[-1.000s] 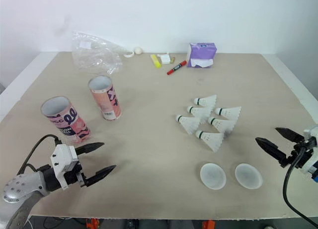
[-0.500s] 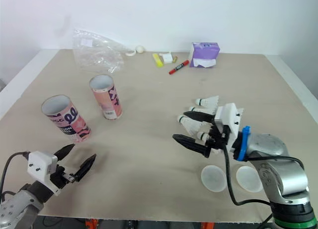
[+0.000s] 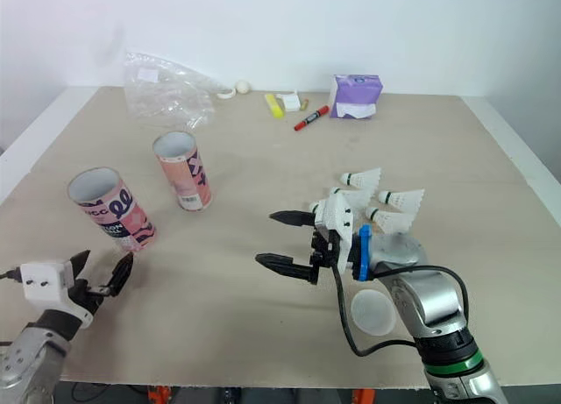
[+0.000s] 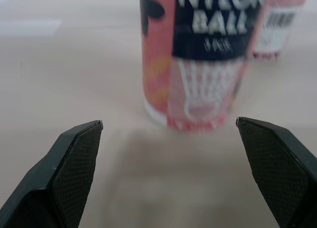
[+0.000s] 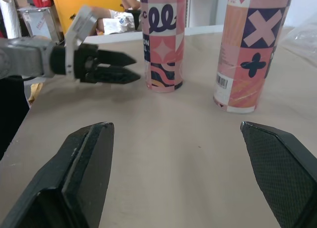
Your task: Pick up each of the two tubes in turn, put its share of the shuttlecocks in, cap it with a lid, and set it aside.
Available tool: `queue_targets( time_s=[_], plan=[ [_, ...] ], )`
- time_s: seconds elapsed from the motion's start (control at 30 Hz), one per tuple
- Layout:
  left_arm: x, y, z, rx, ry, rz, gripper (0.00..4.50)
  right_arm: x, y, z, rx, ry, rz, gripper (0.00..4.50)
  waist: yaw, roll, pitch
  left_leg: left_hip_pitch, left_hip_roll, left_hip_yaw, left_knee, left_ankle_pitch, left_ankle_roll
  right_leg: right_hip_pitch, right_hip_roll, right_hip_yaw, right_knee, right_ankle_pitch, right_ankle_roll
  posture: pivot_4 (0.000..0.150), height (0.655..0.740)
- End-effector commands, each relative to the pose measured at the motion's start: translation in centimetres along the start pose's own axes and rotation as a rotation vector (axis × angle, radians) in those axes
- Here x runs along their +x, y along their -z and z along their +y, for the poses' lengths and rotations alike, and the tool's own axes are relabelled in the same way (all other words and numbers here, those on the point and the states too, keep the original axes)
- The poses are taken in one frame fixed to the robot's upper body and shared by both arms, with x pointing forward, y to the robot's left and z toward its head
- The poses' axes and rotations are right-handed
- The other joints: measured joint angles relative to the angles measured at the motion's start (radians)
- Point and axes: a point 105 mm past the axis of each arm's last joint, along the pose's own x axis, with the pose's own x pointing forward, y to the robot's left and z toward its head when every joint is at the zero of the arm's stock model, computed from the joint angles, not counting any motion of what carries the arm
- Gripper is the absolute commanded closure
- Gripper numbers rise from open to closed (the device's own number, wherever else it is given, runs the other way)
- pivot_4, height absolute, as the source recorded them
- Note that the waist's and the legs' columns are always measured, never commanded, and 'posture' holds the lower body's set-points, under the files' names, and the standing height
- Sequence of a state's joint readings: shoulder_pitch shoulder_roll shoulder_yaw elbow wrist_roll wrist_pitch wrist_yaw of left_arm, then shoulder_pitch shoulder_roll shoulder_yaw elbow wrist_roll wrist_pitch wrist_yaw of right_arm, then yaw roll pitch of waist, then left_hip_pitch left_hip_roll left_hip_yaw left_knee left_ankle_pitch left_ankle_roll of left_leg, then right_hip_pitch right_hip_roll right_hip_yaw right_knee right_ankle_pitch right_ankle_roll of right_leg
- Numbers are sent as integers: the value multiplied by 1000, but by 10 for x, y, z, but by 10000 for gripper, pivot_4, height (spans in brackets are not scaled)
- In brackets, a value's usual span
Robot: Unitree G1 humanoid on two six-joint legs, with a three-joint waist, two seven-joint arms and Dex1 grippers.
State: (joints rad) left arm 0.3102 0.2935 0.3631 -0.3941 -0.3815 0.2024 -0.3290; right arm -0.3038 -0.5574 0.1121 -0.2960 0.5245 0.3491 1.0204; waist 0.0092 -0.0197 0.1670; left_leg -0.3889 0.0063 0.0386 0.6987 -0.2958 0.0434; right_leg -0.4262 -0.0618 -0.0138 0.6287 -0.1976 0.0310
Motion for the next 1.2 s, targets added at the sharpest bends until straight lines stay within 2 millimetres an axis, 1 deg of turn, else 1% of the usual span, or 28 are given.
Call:
queue_targets(
  time_s=[0.03, 0.2, 0.43, 0.53, 0.7, 0.97, 1.2],
  plan=[
    [7, -11, 0, 46, 29, -46, 0, 1, -10, -3, -49, -1, -26, 1099, 0, 0, 0, 0, 0, 0, 0, 0, 0, 0, 0, 0, 0, 0, 0, 1500, 7400],
    [23, -15, -13, 88, 124, -61, 0, 0, -10, -7, -56, 20, -22, 1099, 0, 0, 0, 0, 1, 0, 0, 0, 0, 0, 1, 0, 0, 1, -1, 1500, 7400],
    [44, -16, -13, 119, 177, -56, 0, 0, -10, -8, -60, 33, -18, 1099, 0, 0, 0, 1, 3, 0, 0, 0, -1, 0, 3, 0, 0, 2, -2, 1500, 7400],
    [52, -16, -12, 127, 194, -57, 0, 0, -10, -9, -62, 39, -16, 1099, 0, 0, 0, 1, 3, 0, 0, 0, -1, 0, 3, -1, 0, 3, 0, 1500, 7400],
    [63, -18, -15, 108, 213, -68, 0, -1, -12, -11, -66, 51, -15, 1099, 0, 0, 0, 0, 3, 1, 0, 0, -2, 0, 3, -1, 0, 4, 0, 1500, 7400],
    [69, -19, -21, 98, 243, -86, 0, -2, -13, -10, -67, 57, -11, 1099, 0, 0, 0, 0, 4, 1, 0, 0, -2, -1, 2, -1, 0, 4, 1, 1500, 7400],
    [69, -14, -16, 91, 209, -67, 0, -2, -14, -12, -71, 63, -7, 1099, 0, 0, 0, 1, 4, 1, 0, 0, -2, -1, 2, -1, 0, 4, 0, 1500, 7400]
  ],
)
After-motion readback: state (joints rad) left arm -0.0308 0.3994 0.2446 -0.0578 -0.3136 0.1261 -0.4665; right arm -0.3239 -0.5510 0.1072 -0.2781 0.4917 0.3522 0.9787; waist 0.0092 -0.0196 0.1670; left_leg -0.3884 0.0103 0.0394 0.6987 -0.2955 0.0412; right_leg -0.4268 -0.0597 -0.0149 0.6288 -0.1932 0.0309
